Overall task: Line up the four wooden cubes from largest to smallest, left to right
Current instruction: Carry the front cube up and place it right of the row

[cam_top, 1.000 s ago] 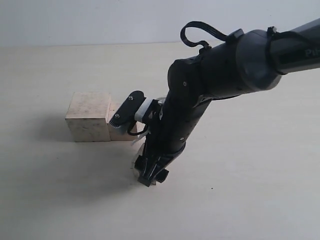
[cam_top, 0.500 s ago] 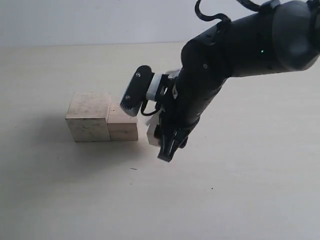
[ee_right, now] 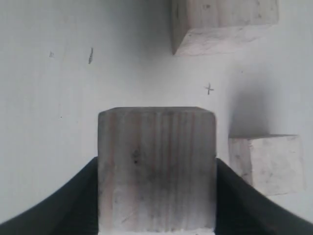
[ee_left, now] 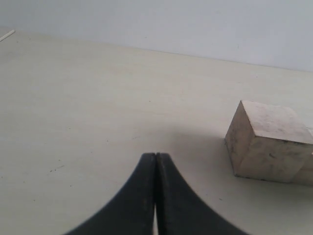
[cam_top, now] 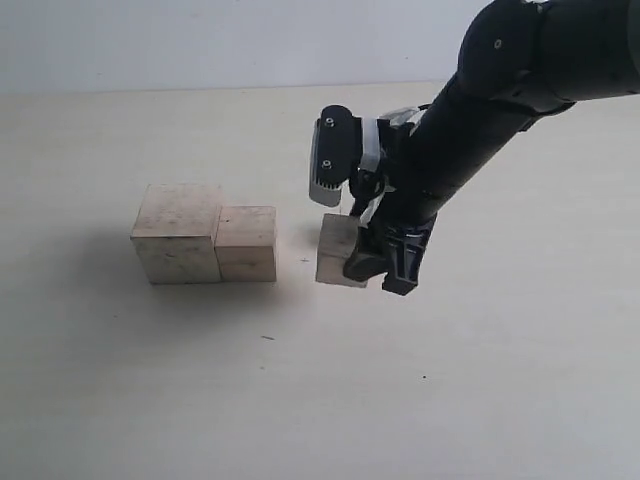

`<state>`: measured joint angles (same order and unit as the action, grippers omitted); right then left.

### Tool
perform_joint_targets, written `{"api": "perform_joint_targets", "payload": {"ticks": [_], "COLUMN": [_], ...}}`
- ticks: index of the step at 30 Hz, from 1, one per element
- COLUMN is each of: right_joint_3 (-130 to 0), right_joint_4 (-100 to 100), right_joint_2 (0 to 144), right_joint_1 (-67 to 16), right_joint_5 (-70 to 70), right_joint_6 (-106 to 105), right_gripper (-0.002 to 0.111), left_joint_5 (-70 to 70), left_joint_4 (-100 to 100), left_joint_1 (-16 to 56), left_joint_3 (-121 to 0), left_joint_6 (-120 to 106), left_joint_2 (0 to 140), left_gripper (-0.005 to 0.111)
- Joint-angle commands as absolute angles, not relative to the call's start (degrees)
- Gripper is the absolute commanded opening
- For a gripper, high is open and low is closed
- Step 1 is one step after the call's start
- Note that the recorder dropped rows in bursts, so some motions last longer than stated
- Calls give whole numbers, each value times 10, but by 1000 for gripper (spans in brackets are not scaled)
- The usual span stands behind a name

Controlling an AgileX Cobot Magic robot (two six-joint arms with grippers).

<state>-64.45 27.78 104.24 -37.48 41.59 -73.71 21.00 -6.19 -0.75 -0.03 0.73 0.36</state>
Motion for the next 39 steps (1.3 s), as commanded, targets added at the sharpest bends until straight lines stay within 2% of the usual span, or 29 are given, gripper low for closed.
{"api": "perform_joint_targets", "payload": {"ticks": [1,15,39], "right_joint_3": [-644,-644,-690], "right_joint_4": [325,358,389], "right_joint_2": [1044,1099,1160], "right_joint_1": [-373,-373,-373], "right_joint_5": [358,242,302], "right_joint_6": [-757,-789,-887], "right_gripper": [0,0,0], "left_joint_5": [207,207,207], "left_joint_4": [-61,-61,-61], "left_joint_1": [-4,-4,-4], "left_joint_3": [0,0,0], "left_joint_6": [7,7,7], "left_joint_2": [0,0,0], "left_gripper": [0,0,0]}}
